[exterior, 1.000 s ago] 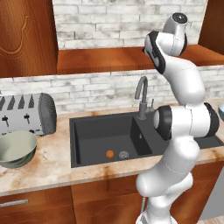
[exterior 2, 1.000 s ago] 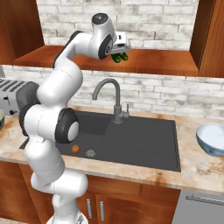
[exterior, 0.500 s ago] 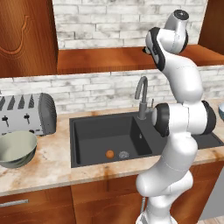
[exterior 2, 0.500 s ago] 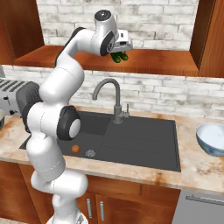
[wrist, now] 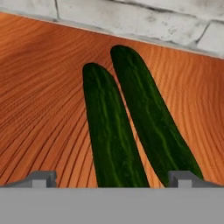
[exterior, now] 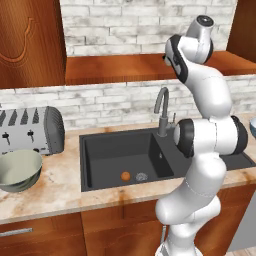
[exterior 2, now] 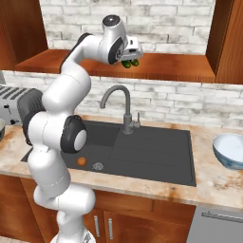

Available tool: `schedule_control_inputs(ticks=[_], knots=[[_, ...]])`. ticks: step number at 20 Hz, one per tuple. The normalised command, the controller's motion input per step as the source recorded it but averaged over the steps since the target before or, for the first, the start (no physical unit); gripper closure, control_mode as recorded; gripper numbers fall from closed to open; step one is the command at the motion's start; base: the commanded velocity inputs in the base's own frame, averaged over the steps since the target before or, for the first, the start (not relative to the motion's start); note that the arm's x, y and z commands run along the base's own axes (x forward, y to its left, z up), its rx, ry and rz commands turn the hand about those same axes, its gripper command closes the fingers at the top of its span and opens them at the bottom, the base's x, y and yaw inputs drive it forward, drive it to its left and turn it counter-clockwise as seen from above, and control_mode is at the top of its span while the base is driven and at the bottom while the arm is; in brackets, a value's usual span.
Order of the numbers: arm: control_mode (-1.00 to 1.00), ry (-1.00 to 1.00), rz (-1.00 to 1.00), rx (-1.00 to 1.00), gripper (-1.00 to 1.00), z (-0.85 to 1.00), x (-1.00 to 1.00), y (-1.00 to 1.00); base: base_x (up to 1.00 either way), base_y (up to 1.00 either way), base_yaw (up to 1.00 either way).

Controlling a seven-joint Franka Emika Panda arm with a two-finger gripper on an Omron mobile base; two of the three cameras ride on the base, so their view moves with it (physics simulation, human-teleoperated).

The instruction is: Pick the cucumbers from the cabinet and place them in one bowl. Pick the tangerine from the sink and place it in the other bowl.

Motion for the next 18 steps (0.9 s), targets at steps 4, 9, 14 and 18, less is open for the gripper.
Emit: schedule_control_inputs(ticks=[4, 9, 14, 18], knots=[[-1.00, 0.07, 0.00, 0.00, -1.00, -0.16, 0.00, 0.05, 0.00, 0.00, 0.00], [-1.00, 0.08, 0.00, 0.00, -1.00, -0.14, 0.00, 0.06, 0.00, 0.00, 0.00], [-1.00, 0.01, 0.00, 0.00, -1.00, -0.19, 0.00, 0.01, 0.00, 0.00, 0.00], [-1.00, 0.03, 0.00, 0.01, -1.00, -0.25, 0.00, 0.01, 0.00, 0.00, 0.00]])
